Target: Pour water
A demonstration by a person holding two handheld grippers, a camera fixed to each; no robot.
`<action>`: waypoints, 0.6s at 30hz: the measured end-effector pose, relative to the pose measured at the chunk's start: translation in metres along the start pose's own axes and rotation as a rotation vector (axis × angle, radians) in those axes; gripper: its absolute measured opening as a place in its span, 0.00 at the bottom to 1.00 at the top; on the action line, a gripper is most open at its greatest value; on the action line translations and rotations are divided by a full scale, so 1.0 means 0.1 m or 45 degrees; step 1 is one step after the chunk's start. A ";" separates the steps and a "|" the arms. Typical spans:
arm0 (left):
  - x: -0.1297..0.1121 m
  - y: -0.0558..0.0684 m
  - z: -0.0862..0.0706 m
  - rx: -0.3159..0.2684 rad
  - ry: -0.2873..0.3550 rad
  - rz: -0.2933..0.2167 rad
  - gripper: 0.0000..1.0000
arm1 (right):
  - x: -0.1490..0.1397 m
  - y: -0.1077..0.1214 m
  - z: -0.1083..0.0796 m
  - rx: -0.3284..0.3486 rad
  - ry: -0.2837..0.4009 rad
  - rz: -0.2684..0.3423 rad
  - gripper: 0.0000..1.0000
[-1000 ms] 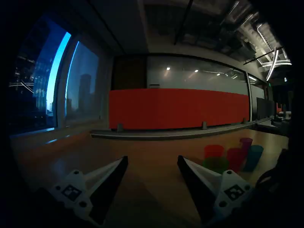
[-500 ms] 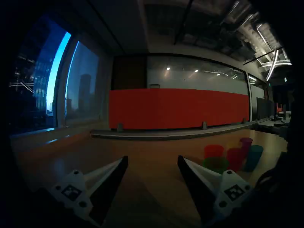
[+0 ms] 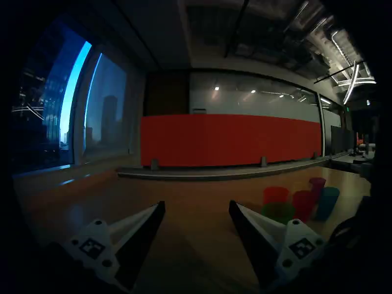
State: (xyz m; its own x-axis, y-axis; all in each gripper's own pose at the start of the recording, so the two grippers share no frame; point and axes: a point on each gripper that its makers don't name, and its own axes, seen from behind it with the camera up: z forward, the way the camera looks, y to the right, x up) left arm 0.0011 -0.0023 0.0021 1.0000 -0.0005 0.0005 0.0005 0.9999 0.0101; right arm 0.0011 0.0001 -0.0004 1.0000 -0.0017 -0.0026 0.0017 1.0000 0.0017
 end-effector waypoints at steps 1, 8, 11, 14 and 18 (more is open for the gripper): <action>0.00 0.00 0.00 0.000 0.000 0.000 0.97 | 0.00 0.00 0.00 0.001 0.000 0.000 0.99; 0.00 0.00 -0.01 0.000 0.000 0.000 0.97 | -0.01 0.00 0.00 0.003 -0.004 0.003 0.99; 0.00 0.00 -0.01 0.000 0.000 0.000 0.97 | 0.00 0.00 0.00 0.002 -0.004 0.002 1.00; 0.00 0.00 -0.01 0.000 0.000 0.000 0.97 | 0.00 0.00 0.01 0.002 -0.004 0.002 1.00; 0.00 0.00 -0.01 0.000 0.000 0.000 0.97 | 0.00 0.00 0.01 0.002 -0.004 0.001 1.00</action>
State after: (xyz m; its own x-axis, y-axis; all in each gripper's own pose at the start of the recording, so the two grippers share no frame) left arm 0.0010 -0.0023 0.0013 1.0000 -0.0006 0.0006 0.0006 1.0000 0.0100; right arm 0.0012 -0.0004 0.0003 1.0000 -0.0007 0.0006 0.0007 1.0000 0.0033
